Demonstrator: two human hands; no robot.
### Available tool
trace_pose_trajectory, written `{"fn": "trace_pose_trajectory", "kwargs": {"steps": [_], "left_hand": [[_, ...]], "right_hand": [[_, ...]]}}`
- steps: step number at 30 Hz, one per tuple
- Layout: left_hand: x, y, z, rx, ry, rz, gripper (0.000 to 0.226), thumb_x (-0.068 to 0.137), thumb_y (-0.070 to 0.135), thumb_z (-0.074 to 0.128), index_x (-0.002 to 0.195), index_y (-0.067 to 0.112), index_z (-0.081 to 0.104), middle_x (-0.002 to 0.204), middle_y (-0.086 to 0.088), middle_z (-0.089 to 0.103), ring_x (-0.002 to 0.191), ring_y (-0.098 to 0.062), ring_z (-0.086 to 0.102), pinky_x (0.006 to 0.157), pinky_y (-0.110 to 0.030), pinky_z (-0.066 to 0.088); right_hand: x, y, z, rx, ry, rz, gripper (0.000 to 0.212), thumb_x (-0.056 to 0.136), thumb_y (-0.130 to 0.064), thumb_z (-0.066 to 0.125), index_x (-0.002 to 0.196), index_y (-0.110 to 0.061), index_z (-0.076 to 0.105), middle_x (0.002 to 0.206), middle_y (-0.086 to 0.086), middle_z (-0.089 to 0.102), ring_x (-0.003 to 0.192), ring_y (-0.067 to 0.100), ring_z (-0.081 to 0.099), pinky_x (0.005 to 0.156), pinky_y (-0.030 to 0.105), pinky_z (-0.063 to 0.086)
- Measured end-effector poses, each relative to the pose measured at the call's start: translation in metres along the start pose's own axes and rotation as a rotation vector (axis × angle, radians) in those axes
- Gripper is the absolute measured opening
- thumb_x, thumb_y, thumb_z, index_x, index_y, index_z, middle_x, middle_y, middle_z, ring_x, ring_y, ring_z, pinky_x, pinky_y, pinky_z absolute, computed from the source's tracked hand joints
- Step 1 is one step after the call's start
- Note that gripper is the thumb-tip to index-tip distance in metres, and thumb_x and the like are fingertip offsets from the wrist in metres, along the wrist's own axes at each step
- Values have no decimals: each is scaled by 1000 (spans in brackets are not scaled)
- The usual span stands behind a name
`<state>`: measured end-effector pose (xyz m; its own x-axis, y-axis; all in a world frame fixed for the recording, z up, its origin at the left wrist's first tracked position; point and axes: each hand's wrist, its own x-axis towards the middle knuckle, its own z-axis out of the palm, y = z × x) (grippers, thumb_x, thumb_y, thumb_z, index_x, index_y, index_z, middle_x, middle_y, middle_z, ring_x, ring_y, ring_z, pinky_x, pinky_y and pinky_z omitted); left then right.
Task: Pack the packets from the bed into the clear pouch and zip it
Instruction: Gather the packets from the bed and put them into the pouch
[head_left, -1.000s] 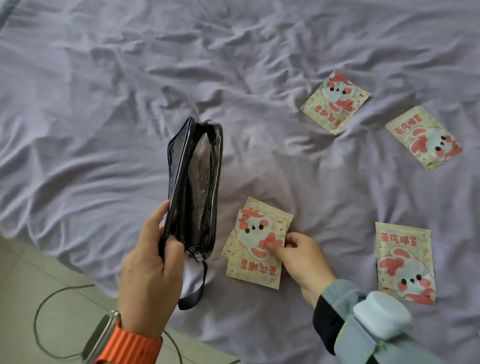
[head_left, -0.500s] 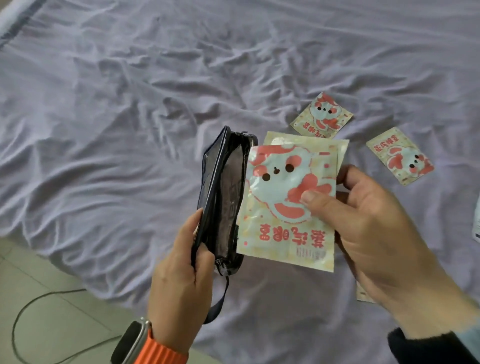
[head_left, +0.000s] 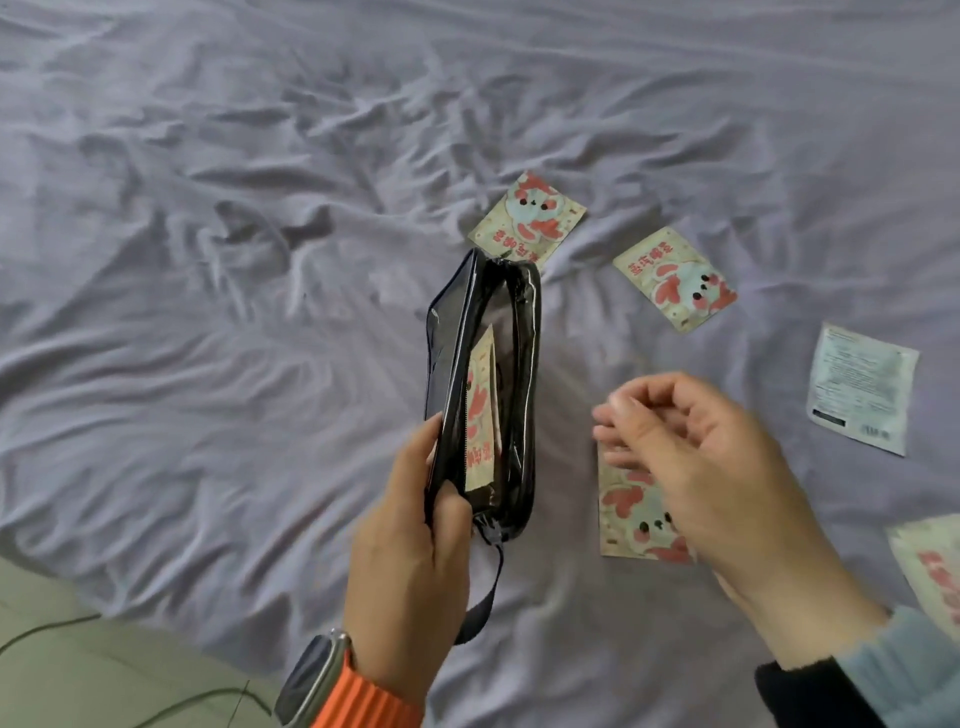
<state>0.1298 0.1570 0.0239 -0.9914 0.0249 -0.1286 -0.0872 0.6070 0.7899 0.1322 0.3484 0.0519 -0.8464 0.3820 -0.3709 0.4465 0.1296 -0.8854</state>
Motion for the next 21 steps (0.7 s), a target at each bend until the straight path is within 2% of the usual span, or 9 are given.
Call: {"fn": "trace_pose_trajectory", "kwargs": {"steps": [3,7,9,11,13,14,16,19,21], "left_hand": [[1,11,16,-16,7,8,49,83,16,44,129,30,54,62,-1,62,53,-17,52,51,-35,41],[2,24,41,-81,-11,1,48,84,18,44,127,35,51,71,6,66,49,-15,50,49,-38,45],[3,27,50,-102,-21,-4,47,84,18,44,127,36,51,75,10,70,52,-16,55,53,-39,49],[0,32,59,-102,-37,11,47,83,17,44,126,35,51,80,11,72,51,-14,53,51,-36,48],[-1,34,64,-111,-58,26,48,82,14,43,125,33,51,84,9,73,47,-12,45,46,-33,41],[-2,34,66,-106,-70,30,48,81,14,43,125,32,50,87,8,74,46,-11,44,45,-34,40],[-3,34,71,-65,-90,32,51,80,12,43,127,33,48,95,11,73,50,-13,50,50,-37,43],[2,35,71,32,-127,18,61,83,6,46,137,33,39,119,19,63,71,-13,64,60,-17,46],[11,39,73,85,-140,21,66,84,6,49,140,35,31,129,15,58,76,-14,65,65,-17,48]], "right_hand": [[6,47,-41,-228,166,159,8,89,-32,67,94,-27,65,99,-8,73,96,11,68,75,28,48],[11,111,-63,-395,171,382,57,84,-37,73,132,-18,50,140,8,55,127,26,53,93,38,44],[12,136,-54,-307,113,445,77,82,-31,77,143,-12,36,146,14,50,128,29,54,100,42,47],[13,150,-44,-206,82,489,85,82,-23,78,148,-12,26,139,15,56,117,28,62,96,42,52],[16,152,-35,-190,71,493,84,82,-19,78,148,-13,26,119,7,63,96,21,66,84,34,52],[18,152,-32,-183,76,488,82,82,-19,78,147,-14,28,113,4,62,92,19,64,84,33,52],[22,152,-30,-197,90,468,76,80,-21,80,141,-14,37,109,-2,61,95,18,63,87,35,52],[29,152,-26,-243,25,440,49,78,-29,80,119,-14,56,108,-3,69,91,17,65,81,35,54],[29,155,-30,-245,-7,430,39,80,-32,77,113,-16,63,106,-1,72,95,22,68,84,39,56]]}}
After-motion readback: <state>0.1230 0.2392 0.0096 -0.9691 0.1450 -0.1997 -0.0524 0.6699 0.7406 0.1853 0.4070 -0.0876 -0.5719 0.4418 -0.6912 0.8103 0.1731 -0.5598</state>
